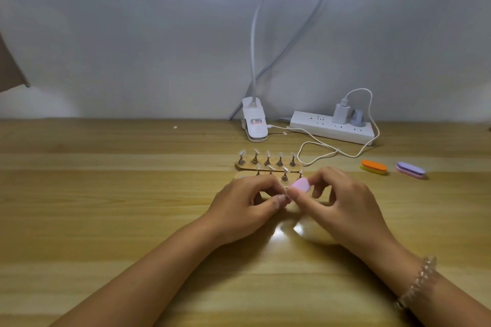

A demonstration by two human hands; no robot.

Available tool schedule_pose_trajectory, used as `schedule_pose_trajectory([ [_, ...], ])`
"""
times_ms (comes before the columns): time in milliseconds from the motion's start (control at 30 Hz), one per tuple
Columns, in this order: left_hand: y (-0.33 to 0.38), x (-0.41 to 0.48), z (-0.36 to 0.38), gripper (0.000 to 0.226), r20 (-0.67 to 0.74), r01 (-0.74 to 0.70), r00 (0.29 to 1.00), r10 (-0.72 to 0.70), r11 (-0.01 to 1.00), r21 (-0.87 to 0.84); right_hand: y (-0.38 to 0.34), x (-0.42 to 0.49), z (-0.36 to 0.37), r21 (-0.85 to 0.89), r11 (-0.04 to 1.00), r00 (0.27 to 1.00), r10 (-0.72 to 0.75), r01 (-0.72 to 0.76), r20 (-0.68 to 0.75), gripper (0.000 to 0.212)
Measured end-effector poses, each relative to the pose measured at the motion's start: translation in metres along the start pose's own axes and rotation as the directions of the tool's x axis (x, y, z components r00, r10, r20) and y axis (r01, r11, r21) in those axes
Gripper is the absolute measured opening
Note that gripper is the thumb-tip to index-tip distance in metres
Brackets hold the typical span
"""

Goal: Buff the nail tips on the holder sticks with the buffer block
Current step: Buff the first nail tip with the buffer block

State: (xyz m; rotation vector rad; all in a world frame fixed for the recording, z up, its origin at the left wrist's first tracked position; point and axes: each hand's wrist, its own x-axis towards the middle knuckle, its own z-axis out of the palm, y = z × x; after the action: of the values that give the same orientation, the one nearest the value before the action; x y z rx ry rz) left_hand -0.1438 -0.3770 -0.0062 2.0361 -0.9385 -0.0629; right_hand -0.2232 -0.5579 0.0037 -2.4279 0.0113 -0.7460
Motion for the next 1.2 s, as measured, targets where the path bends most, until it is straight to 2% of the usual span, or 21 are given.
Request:
schedule_pose_trajectory([
  [67,0.0,0.0,0.0,0.013,-0.012,-0.008,1.0,0.007,0.998,-0.055,0.005,0.002,-0.004,0.11,0.993,0.996,0.054,-0.046,-0.077,0.033],
  [133,-0.002,0.001,0.0,0.007,-0.021,-0.016,1.0,0.014,0.997,-0.078,0.004,0.0,-0.006,0.19,0.982,0.994,0.042,-0.021,-0.105,0.036],
  [267,-0.005,0.002,-0.001,0.01,-0.015,-0.012,1.0,0.011,0.999,-0.051,-0.006,-0.006,0.001,-0.006,0.991,0.99,-0.133,0.133,0.043,0.04],
  [400,-0.007,0.002,0.0,0.009,-0.024,-0.013,1.0,0.012,0.999,-0.044,0.001,-0.001,0.0,0.001,1.0,0.999,-0.029,0.029,0.035,0.043],
  [533,-0.008,0.002,0.0,0.011,0.002,-0.005,1.0,0.005,0.998,-0.065,-0.003,-0.007,0.002,-0.099,0.981,0.984,-0.159,0.167,0.079,0.044],
  [667,-0.008,0.002,-0.001,0.009,-0.007,-0.014,1.0,0.014,0.999,-0.046,0.001,-0.001,-0.001,-0.01,1.0,0.999,-0.018,0.018,0.043,0.043],
  [800,-0.008,0.001,-0.001,0.011,0.001,-0.004,1.0,0.004,0.999,-0.045,-0.004,-0.006,0.003,-0.081,0.986,0.987,-0.139,0.145,0.081,0.043],
  [933,-0.008,0.002,0.0,0.006,0.002,-0.001,1.0,0.001,0.999,-0.037,0.001,-0.002,0.0,0.03,0.999,0.998,0.015,-0.017,0.065,0.047],
  [1067,-0.007,0.001,0.0,0.01,0.008,-0.021,1.0,0.021,0.997,-0.074,-0.006,-0.008,0.002,-0.098,0.986,0.988,-0.128,0.137,0.087,0.044],
  [1200,-0.007,0.002,-0.001,0.009,0.001,-0.016,1.0,0.016,0.999,-0.041,-0.005,-0.003,0.0,-0.069,0.997,0.998,-0.032,0.036,0.054,0.046],
])
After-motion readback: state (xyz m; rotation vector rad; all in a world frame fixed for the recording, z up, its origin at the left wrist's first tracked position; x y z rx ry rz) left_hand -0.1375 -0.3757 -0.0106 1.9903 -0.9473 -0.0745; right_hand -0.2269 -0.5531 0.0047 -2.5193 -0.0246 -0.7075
